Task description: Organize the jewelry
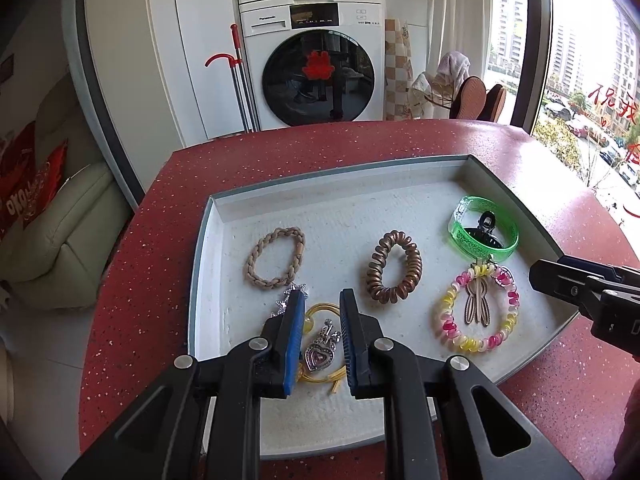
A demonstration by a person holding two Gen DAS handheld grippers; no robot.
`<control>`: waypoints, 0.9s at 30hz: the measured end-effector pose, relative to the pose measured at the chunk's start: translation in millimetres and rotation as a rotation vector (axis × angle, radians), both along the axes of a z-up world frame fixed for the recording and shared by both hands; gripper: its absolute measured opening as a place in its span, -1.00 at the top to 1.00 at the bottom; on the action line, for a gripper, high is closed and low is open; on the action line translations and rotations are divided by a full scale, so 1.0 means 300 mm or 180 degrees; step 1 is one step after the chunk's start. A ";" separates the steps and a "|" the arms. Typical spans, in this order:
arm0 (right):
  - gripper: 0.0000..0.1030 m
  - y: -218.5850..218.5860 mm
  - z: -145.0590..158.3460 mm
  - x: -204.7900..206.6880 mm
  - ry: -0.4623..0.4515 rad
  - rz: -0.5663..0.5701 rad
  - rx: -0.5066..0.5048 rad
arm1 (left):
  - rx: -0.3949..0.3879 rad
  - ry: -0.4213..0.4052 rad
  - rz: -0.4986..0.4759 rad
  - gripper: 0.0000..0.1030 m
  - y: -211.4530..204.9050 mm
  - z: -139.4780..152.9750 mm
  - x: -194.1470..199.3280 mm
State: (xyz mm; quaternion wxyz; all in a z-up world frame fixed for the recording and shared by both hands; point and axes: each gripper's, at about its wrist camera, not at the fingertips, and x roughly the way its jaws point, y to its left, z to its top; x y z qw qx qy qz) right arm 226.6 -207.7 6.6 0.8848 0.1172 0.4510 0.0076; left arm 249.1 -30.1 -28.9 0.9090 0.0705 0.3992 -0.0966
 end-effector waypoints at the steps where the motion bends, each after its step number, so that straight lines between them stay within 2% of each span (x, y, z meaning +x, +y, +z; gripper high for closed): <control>1: 0.05 0.002 0.002 0.000 -0.0003 0.0005 -0.0001 | -0.0001 -0.0005 0.0007 0.24 0.001 0.002 -0.001; 2: 0.05 0.004 0.002 0.001 -0.0002 0.0012 -0.0003 | -0.0005 -0.0013 0.0025 -0.49 0.003 0.006 -0.002; 3: 0.05 0.005 0.003 0.002 -0.0001 0.0018 -0.0004 | -0.0010 -0.0061 0.0078 -1.00 0.010 0.013 -0.008; 5: 0.05 0.007 0.002 0.003 0.0001 0.0026 -0.0019 | -0.0038 -0.0270 0.0160 -1.00 0.026 0.041 -0.033; 9: 0.04 0.017 0.003 0.007 -0.0001 0.0060 -0.0069 | -0.0006 -0.0224 0.0116 -1.00 0.027 0.055 -0.031; 14: -0.40 0.032 0.006 0.000 -0.0025 0.0122 -0.0148 | -0.0031 -0.0135 0.0170 -1.00 0.042 0.048 -0.027; 17: -0.43 0.042 0.009 -0.003 -0.0024 0.0151 -0.0213 | -0.0010 -0.0121 0.0175 -1.00 0.040 0.043 -0.035; 19: -0.56 0.048 0.011 -0.004 -0.0017 0.0165 -0.0258 | 0.0017 -0.0111 0.0177 -1.00 0.039 0.040 -0.039; 27: -0.64 0.071 0.031 -0.024 -0.0127 0.0225 -0.0351 | 0.0023 -0.0044 0.0235 -1.00 0.053 0.041 -0.050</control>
